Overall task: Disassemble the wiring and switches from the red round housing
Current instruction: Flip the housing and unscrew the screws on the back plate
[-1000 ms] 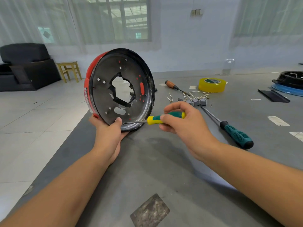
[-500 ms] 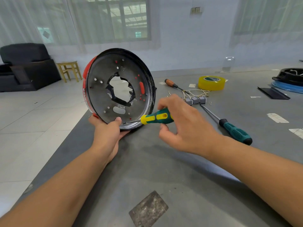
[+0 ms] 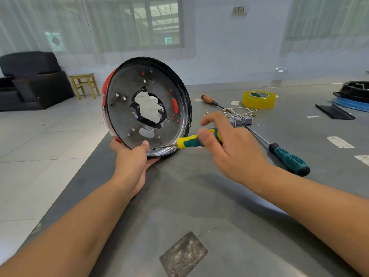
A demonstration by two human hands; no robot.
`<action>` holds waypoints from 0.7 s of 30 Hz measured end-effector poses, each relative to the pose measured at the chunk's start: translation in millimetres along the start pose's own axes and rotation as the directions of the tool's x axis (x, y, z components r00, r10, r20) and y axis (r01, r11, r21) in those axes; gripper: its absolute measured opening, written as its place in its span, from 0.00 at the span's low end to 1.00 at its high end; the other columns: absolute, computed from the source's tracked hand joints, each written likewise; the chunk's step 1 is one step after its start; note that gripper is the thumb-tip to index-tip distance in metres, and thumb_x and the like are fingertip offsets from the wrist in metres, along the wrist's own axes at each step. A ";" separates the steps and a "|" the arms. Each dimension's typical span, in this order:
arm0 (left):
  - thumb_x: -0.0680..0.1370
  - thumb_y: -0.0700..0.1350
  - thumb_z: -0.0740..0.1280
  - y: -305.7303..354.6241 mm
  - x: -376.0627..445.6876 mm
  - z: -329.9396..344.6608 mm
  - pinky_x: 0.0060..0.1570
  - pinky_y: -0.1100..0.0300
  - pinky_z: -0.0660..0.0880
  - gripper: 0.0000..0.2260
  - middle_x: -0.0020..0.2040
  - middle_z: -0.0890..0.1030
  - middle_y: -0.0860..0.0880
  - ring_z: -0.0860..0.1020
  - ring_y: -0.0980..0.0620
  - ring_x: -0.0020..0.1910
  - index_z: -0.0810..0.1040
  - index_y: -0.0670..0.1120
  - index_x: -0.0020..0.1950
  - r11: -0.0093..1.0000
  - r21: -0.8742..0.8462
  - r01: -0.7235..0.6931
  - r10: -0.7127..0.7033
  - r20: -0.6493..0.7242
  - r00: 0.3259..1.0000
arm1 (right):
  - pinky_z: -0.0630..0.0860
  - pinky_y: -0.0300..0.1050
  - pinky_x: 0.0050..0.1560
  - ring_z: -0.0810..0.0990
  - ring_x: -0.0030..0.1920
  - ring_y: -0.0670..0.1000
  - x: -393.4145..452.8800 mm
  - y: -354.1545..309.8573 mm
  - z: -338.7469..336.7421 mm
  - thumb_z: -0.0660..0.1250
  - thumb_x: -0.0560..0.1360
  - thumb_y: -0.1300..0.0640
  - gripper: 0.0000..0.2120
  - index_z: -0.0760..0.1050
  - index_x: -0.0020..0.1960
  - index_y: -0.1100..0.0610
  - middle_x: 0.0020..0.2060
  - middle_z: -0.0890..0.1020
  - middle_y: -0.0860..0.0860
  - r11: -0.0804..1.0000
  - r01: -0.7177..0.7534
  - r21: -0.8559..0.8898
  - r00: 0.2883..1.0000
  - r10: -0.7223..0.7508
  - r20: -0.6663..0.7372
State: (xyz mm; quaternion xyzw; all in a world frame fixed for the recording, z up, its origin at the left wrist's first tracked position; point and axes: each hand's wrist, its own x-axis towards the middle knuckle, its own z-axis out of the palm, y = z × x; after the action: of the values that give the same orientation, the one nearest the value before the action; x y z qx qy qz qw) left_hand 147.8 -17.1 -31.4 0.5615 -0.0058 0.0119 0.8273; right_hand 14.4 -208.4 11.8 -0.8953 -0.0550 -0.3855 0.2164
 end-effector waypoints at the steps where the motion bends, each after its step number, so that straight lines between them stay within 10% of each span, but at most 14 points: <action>1: 0.84 0.31 0.64 0.0 0.4 0.1 0.46 0.44 0.86 0.22 0.66 0.76 0.51 0.83 0.45 0.60 0.63 0.54 0.68 1.000 -0.003 0.002 -0.002 -0.001 1.000 | 0.62 0.45 0.33 0.72 0.28 0.47 0.9 1.8 0.7 0.52 0.80 0.37 0.18 0.69 0.60 0.48 0.26 0.74 0.47 0.999 -0.035 -0.004 0.999 0.035 -0.002; 5: 0.84 0.32 0.64 -0.3 0.4 0.4 0.47 0.43 0.86 0.22 0.67 0.76 0.51 0.83 0.46 0.60 0.63 0.53 0.69 1.000 0.000 0.000 0.000 -0.003 1.000 | 0.73 0.46 0.44 0.74 0.43 0.50 -3.9 0.5 -8.5 0.67 0.73 0.55 0.20 0.68 0.64 0.57 0.47 0.77 0.50 0.969 0.178 0.171 0.975 -0.197 0.100; 10: 0.84 0.32 0.64 0.6 0.0 -0.2 0.46 0.43 0.86 0.22 0.67 0.76 0.52 0.83 0.45 0.61 0.64 0.55 0.68 1.000 -0.014 0.004 -0.004 -0.003 1.000 | 0.63 0.44 0.30 0.74 0.30 0.49 4.5 4.1 -1.4 0.52 0.77 0.32 0.21 0.64 0.60 0.46 0.28 0.75 0.47 0.996 -0.089 -0.014 0.996 0.090 0.028; 15: 0.84 0.32 0.64 1.0 -0.9 0.2 0.44 0.45 0.86 0.22 0.65 0.77 0.53 0.83 0.45 0.60 0.63 0.53 0.69 1.000 -0.026 0.005 -0.005 -0.004 1.000 | 0.74 0.42 0.46 0.76 0.45 0.47 -5.6 7.9 -3.4 0.70 0.73 0.58 0.21 0.68 0.63 0.56 0.49 0.76 0.49 0.948 0.223 0.227 0.963 -0.251 0.100; 21: 0.84 0.32 0.63 1.9 -0.3 -0.2 0.46 0.44 0.86 0.22 0.67 0.76 0.52 0.82 0.45 0.61 0.63 0.53 0.69 0.999 -0.036 0.010 -0.010 -0.007 1.000 | 0.76 0.49 0.37 0.79 0.32 0.48 2.2 13.6 2.6 0.54 0.81 0.33 0.18 0.65 0.62 0.45 0.32 0.80 0.50 0.979 -0.108 0.172 0.993 0.097 0.072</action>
State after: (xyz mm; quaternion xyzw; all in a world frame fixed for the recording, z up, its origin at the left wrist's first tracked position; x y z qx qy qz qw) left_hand 147.4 -16.3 -29.7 0.5466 -0.0005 0.0096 0.8374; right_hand 21.3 -219.7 7.1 -0.8859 -0.0494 -0.3391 0.3125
